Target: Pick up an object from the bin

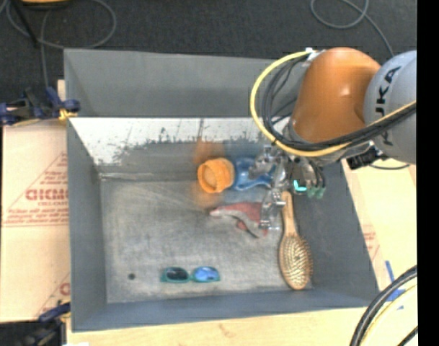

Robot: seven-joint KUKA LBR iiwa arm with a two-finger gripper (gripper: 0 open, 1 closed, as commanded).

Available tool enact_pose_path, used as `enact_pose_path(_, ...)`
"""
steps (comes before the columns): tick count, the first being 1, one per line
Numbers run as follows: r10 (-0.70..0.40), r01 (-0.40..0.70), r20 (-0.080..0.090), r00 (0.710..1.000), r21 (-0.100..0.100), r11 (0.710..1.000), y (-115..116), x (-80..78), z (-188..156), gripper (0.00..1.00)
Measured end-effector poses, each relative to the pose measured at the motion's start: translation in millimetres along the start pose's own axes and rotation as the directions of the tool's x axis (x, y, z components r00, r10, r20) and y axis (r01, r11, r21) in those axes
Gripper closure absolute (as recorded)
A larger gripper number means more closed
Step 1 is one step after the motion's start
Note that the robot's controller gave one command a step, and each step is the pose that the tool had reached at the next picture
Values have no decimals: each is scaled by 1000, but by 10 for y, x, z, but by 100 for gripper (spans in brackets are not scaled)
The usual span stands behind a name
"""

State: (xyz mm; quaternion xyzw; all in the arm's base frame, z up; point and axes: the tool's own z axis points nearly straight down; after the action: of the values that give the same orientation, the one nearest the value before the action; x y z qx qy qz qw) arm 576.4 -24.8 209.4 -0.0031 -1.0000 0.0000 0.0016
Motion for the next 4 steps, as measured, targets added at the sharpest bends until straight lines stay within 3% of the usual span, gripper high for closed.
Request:
enact_pose_path(1, -1, 1, 8, 1000, 1, 1000, -1, -16, -42, 0)
enact_pose_path(2, 92, -92, 11, 996, -2, 996, -135, -70, 493, 0)
enact_pose_path(3, 75, -75, 5, 997, 1, 997, -464, -329, 513, 0)
enact_pose_path(4, 257, -257, 7, 966, -2, 966, -326, -80, 917, 0)
